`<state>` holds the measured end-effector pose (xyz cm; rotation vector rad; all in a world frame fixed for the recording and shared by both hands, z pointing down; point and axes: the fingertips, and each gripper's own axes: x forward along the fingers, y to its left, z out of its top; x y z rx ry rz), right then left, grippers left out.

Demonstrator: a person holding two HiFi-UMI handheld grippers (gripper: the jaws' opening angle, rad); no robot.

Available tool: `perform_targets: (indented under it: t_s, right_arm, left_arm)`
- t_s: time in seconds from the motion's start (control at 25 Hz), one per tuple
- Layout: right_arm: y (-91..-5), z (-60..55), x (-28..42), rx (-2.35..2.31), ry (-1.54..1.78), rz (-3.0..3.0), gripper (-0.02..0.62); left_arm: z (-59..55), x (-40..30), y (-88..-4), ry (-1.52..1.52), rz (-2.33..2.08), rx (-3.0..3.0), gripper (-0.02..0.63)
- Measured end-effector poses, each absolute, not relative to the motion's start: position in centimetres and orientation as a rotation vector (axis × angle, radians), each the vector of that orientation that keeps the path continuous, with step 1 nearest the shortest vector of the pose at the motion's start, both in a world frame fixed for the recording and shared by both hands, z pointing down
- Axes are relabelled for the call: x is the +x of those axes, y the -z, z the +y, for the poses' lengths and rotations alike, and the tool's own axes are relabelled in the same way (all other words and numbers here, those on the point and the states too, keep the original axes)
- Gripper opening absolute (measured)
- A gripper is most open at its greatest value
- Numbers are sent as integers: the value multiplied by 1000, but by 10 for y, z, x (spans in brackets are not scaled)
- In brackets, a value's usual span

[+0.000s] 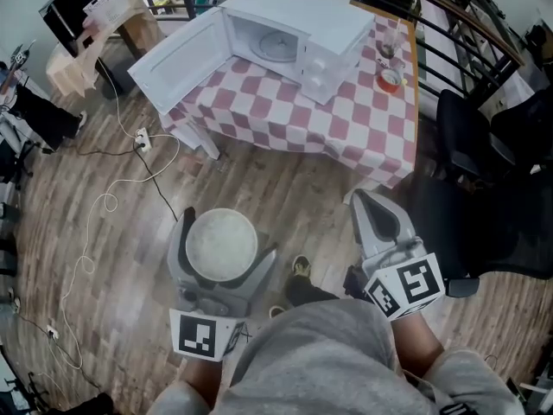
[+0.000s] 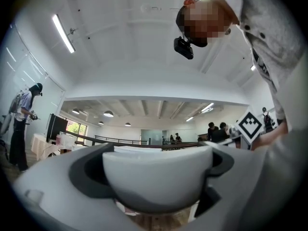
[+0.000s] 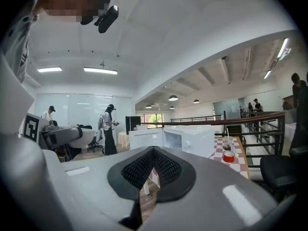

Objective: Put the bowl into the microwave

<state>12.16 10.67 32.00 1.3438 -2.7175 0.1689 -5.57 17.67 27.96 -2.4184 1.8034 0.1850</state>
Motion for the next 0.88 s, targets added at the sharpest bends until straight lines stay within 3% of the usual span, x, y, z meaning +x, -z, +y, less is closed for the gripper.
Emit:
perform_targets:
  t_s: [0.88]
  right_arm:
    - [-324, 22, 158, 1313, -214, -2824, -3]
  left_arm:
    - [107, -20, -272, -141, 1886, -2329, 540]
